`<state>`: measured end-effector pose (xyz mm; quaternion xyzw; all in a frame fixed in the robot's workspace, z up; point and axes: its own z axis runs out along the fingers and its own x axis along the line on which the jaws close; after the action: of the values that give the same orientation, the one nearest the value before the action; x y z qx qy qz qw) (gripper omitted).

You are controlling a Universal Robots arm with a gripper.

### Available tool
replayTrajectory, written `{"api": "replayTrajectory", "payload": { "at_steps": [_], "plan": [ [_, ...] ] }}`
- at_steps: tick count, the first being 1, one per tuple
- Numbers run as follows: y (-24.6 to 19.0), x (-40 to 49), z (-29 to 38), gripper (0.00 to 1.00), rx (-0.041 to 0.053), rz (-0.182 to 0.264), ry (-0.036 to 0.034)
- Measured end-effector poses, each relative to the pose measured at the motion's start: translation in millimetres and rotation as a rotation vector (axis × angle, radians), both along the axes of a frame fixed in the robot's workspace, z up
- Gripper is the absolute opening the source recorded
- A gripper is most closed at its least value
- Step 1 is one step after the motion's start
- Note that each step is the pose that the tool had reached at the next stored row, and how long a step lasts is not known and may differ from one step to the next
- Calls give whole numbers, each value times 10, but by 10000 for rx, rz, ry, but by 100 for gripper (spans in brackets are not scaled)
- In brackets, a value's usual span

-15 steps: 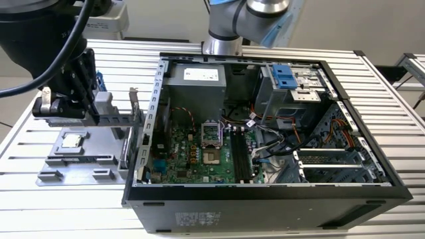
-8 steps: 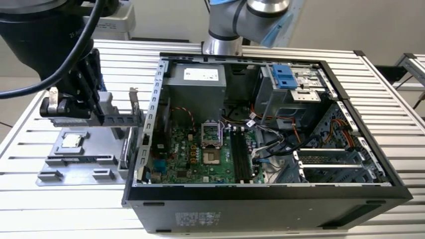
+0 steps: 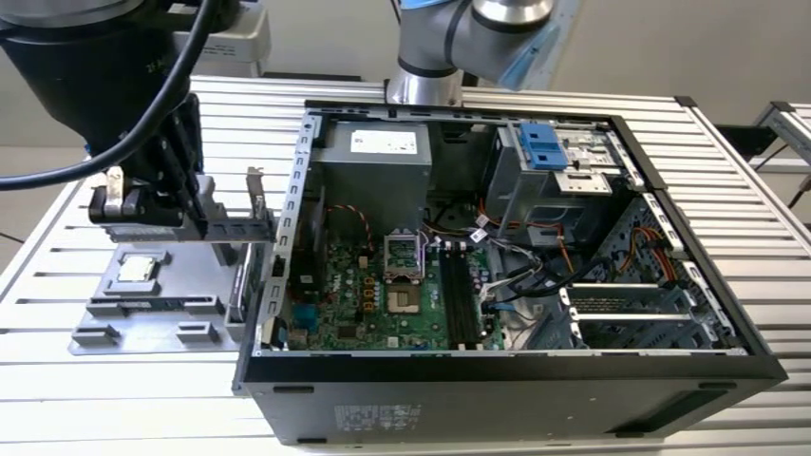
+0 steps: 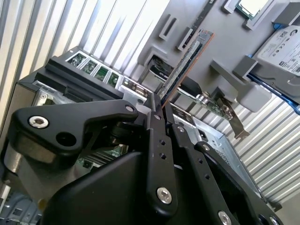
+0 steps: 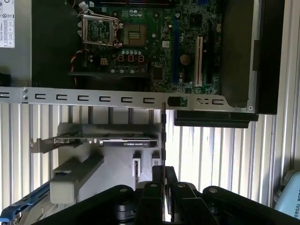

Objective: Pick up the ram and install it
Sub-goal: 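Pick up the ram and move it above insertion slot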

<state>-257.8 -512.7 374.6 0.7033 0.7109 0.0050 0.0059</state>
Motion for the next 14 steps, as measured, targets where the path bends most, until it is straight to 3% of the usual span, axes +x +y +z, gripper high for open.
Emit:
{"api": "replayTrajectory", "payload": {
  "at_steps": [14],
  "plan": [
    [0,187,-1,0,1,-21,-1]
  ]
}}
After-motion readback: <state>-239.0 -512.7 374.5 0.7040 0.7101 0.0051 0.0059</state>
